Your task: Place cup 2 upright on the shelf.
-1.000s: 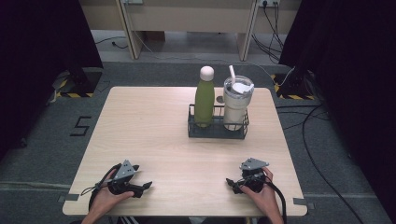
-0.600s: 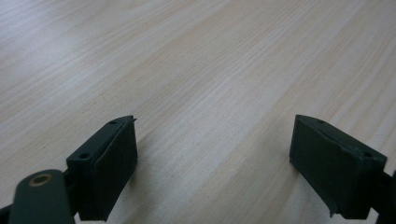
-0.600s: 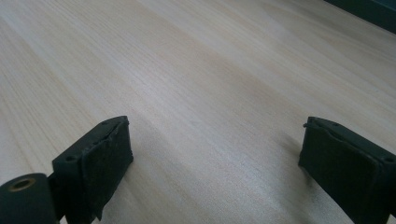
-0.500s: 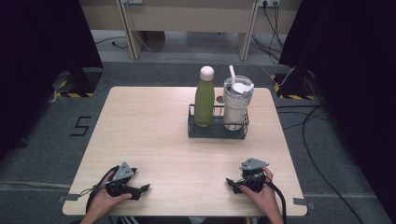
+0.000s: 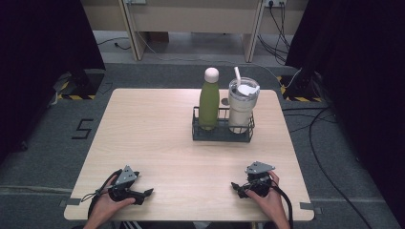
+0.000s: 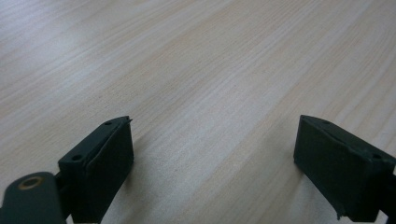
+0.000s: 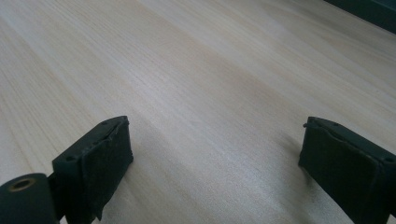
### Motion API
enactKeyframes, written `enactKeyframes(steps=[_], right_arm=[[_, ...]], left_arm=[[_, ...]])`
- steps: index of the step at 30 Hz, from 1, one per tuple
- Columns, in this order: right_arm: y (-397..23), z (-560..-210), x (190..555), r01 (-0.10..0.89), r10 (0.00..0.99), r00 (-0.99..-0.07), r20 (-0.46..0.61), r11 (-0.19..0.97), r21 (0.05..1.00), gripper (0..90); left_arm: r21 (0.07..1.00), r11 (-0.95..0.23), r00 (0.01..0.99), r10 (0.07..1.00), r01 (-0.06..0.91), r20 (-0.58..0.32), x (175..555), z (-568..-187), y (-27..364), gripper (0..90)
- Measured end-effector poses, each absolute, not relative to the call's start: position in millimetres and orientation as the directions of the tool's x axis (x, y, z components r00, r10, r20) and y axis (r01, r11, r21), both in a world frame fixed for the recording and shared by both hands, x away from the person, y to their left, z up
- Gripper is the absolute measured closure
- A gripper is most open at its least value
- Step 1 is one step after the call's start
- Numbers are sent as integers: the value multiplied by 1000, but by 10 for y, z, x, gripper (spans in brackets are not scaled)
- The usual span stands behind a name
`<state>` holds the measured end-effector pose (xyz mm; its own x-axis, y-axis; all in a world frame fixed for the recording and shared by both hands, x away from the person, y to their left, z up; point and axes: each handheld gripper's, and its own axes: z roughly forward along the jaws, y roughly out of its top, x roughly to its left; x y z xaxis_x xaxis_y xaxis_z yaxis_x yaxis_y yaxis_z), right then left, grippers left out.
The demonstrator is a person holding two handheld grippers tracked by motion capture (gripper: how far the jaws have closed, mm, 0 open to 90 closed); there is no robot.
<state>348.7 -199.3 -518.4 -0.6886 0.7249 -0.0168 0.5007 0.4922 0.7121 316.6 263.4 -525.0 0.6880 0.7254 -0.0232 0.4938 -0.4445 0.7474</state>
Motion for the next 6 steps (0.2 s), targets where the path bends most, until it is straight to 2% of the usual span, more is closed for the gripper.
enactKeyframes(steps=[6], right_arm=[[-1993,-5184,3487,501,725,-688,-16,492,712,93]], left_arm=[[747,-445,687,726,494,-22,3171,-5251,2633,106]])
